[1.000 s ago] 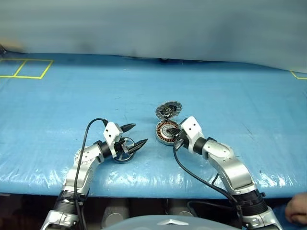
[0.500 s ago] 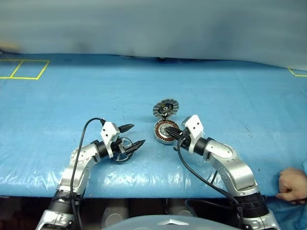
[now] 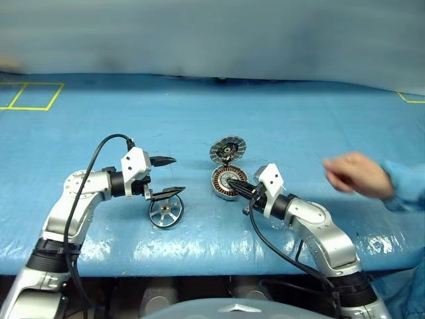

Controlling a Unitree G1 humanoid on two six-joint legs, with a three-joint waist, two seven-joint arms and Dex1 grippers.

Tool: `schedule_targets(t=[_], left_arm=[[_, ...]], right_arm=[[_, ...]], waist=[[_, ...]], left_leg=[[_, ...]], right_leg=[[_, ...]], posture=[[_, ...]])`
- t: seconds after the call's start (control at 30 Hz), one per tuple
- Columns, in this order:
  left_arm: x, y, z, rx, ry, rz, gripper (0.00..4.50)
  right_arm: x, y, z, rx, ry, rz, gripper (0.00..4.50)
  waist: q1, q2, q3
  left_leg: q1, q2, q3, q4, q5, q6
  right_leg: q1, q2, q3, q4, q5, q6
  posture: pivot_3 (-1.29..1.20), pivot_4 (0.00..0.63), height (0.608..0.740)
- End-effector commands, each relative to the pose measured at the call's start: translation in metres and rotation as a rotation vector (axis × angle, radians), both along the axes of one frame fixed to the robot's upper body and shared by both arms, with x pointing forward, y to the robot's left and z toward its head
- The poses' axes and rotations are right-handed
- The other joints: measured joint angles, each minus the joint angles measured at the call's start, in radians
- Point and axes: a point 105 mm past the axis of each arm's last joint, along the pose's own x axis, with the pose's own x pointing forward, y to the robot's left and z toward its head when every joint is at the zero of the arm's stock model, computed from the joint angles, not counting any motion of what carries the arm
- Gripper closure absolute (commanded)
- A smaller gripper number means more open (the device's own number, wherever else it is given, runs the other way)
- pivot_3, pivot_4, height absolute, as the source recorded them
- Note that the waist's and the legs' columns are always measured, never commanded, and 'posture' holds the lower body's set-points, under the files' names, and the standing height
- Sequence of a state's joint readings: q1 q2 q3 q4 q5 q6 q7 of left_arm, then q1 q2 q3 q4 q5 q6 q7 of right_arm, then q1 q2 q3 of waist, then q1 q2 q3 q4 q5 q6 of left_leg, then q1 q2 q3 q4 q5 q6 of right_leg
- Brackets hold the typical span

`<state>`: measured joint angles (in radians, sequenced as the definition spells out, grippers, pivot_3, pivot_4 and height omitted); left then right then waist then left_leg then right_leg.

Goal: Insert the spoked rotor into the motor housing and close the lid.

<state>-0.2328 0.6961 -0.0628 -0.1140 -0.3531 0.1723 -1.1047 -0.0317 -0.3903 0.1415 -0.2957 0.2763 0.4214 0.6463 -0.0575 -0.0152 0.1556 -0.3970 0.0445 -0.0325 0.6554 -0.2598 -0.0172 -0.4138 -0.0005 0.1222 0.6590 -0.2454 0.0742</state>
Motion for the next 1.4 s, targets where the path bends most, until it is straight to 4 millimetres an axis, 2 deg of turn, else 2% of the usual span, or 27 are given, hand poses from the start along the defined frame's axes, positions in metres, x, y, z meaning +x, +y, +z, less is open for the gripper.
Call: schedule_targets(t=[0.03,0.07,0.2,0.33,0.57,1.4], left_arm=[[-0.013,-0.003,0.013,0.079,-0.014,-0.119,1.37],[-0.017,-0.002,0.013,0.117,0.002,-0.15,1.7],[-0.027,0.005,0.01,0.216,0.039,-0.209,1.7],[-0.029,0.01,0.007,0.257,0.062,-0.211,1.7],[-0.031,0.007,-0.004,0.263,0.082,-0.215,1.7],[-0.032,0.006,-0.013,0.219,0.094,-0.172,1.7]], right_arm=[[-0.001,0.0,0.008,0.007,-0.044,-0.002,4.5],[-0.001,0.0,0.007,0.006,-0.041,-0.004,4.5],[-0.002,0.0,0.005,0.008,-0.037,-0.011,4.5],[-0.002,0.0,0.004,0.012,-0.035,-0.016,4.5],[-0.001,0.0,0.003,0.004,-0.034,-0.02,4.5],[0.002,-0.001,0.005,-0.019,-0.038,-0.002,4.5]], waist=[[-0.002,0.0,0.0],[-0.004,0.0,0.0],[-0.005,0.0,0.001],[-0.005,0.0,0.002],[-0.005,0.0,0.004],[-0.004,0.0,0.004]], left_leg=[[0.0,0.0,0.0,0.0,0.0,0.0],[0.0,0.0,0.0,-0.001,0.0,0.0],[0.0,0.0,0.0,-0.001,0.0,0.0],[0.0,0.0,0.0,-0.001,0.0,0.0],[0.0,0.0,0.0,-0.001,0.0,0.0],[0.0,0.0,0.0,0.0,0.0,0.0]], right_leg=[[0.0,0.0,0.0,0.0,0.0,0.0],[0.0,0.0,0.0,0.0,0.0,0.001],[-0.001,0.0,0.0,0.0,-0.001,0.0],[-0.001,0.0,0.0,0.001,-0.003,-0.002],[-0.001,0.0,0.0,0.001,-0.002,-0.001],[-0.001,0.0,0.0,0.002,0.0,0.001]], posture=[[0.0,0.15,0.74],[0.0,0.15,0.74],[0.0,0.15,0.74],[0.0,0.15,0.74],[0.0,0.15,0.74],[0.0,0.15,0.74]])
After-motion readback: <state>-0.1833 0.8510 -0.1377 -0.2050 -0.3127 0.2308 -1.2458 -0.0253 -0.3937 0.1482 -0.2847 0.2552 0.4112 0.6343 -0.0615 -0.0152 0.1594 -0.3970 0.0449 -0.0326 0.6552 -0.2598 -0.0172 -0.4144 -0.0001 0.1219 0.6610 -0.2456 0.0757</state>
